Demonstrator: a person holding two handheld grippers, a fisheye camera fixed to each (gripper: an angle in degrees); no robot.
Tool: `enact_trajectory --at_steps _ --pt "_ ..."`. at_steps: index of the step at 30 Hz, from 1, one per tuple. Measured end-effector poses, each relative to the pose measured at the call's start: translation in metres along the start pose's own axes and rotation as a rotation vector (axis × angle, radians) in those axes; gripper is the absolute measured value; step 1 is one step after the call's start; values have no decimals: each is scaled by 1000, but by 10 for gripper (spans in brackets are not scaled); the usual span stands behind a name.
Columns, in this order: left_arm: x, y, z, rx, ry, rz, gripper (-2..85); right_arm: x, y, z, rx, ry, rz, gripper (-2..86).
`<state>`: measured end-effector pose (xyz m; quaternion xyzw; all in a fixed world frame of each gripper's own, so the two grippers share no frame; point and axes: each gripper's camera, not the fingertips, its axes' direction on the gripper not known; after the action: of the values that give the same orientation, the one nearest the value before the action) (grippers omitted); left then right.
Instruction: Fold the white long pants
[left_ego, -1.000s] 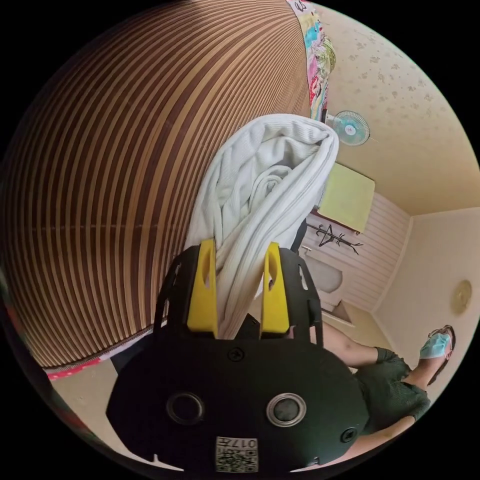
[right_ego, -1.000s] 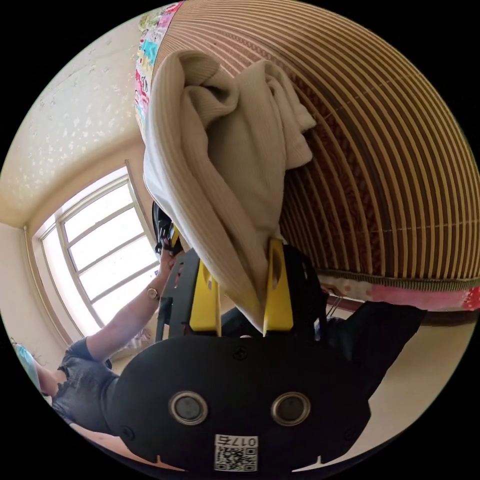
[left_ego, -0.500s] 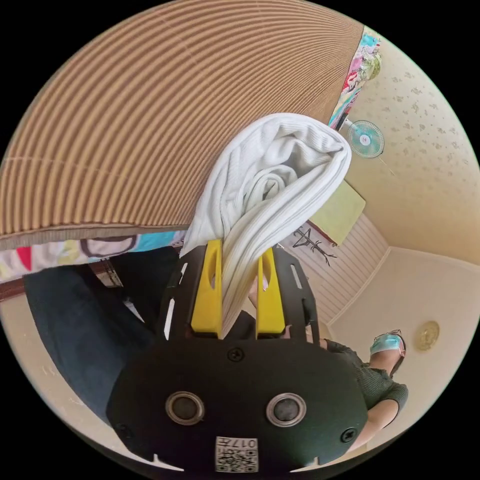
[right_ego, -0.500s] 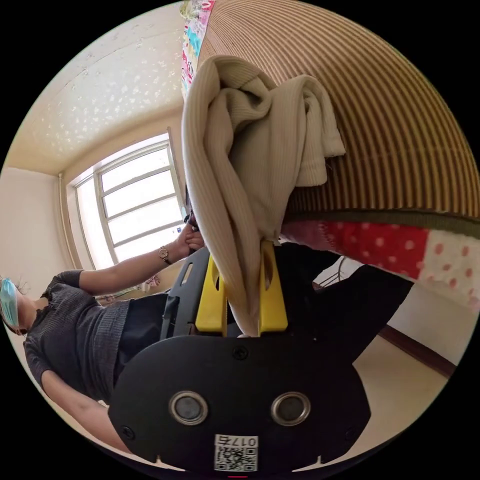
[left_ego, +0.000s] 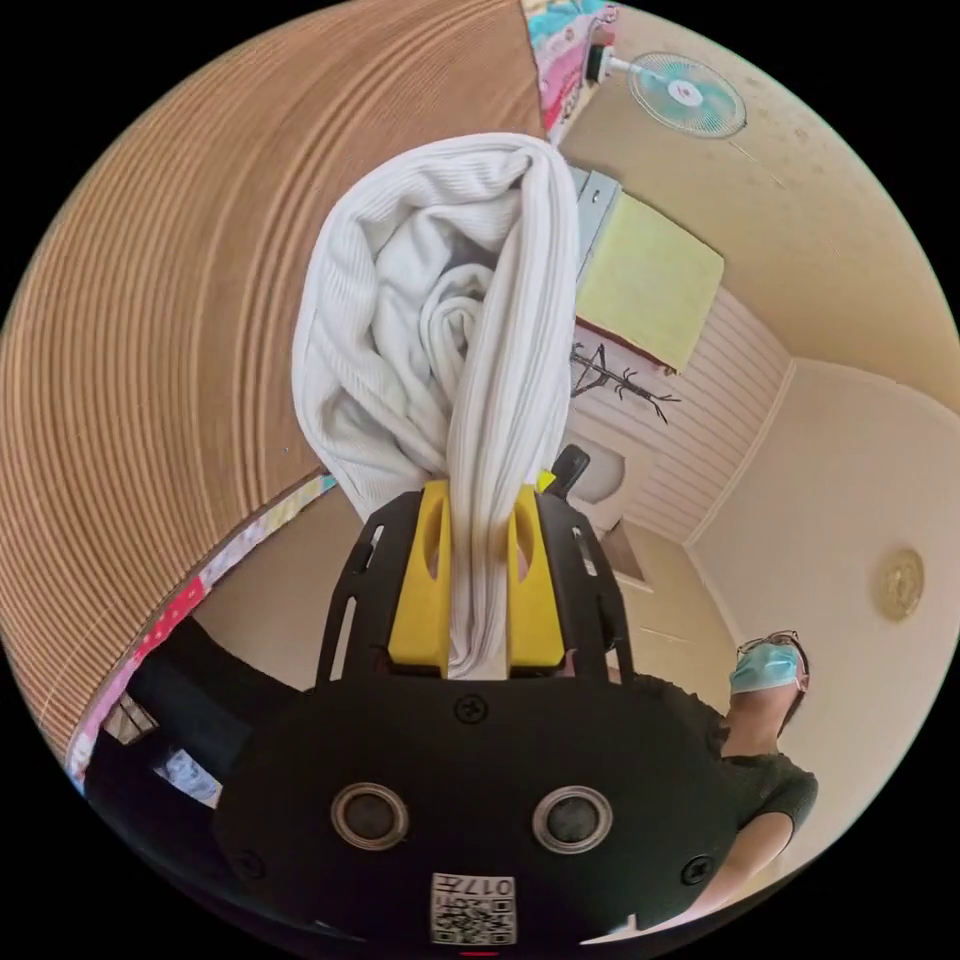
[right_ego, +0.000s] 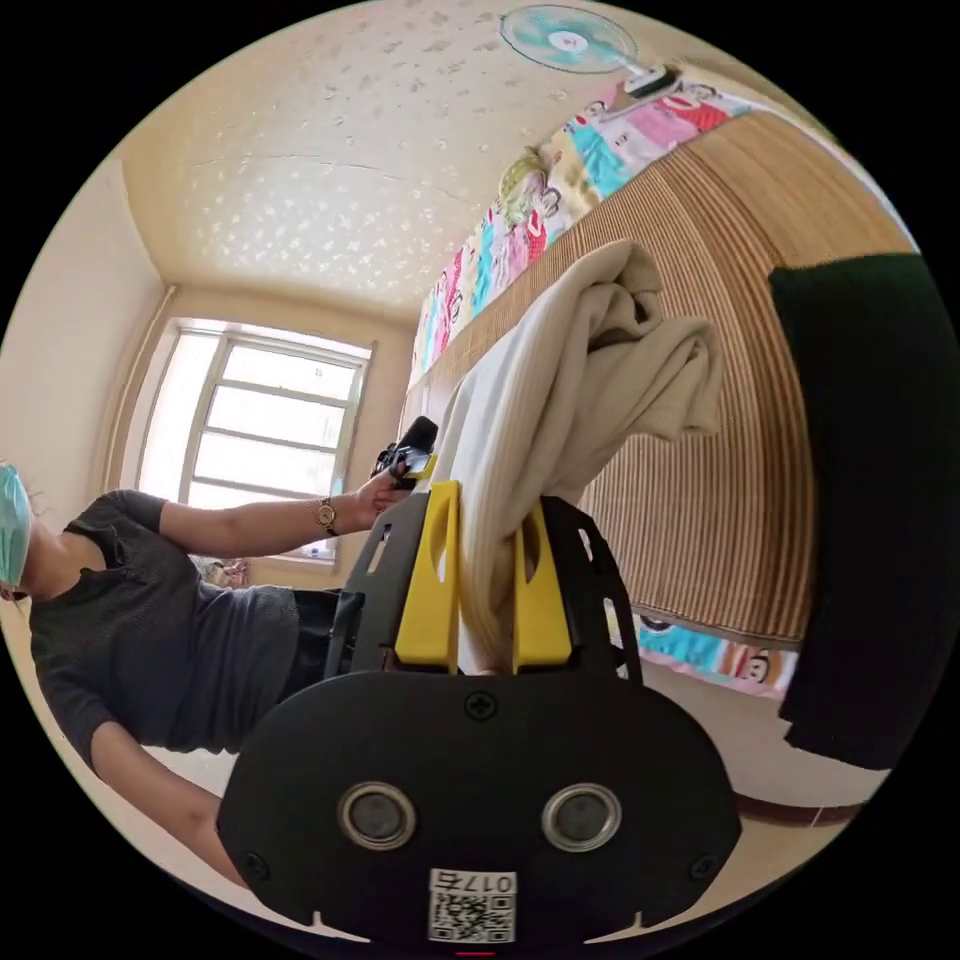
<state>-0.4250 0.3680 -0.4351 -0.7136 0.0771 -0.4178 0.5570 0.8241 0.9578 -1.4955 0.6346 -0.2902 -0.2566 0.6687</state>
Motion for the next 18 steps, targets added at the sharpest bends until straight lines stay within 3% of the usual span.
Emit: enact_trajectory --at_steps 5,9,12,14,16,18 --pt "54 -73 108 -181 11 136 84 -75 -1 -131 55 174 -143 71" --pt "61 -126 193 -266 -78 148 86 -92 2 -186 54 302 -110 79" --pt "32 -146 232 -285 -167 78 80 -69 5 -201 48 462 54 96" --pt "2 -147 243 -321 -231 13 68 -25 15 -199 111 649 352 104" --pt "-45 -128 242 -416 -379 -38 47 9 34 -187 197 706 637 117" --pt "-86 -100 226 -513 -556 -78 43 29 52 -154 225 702 741 122"
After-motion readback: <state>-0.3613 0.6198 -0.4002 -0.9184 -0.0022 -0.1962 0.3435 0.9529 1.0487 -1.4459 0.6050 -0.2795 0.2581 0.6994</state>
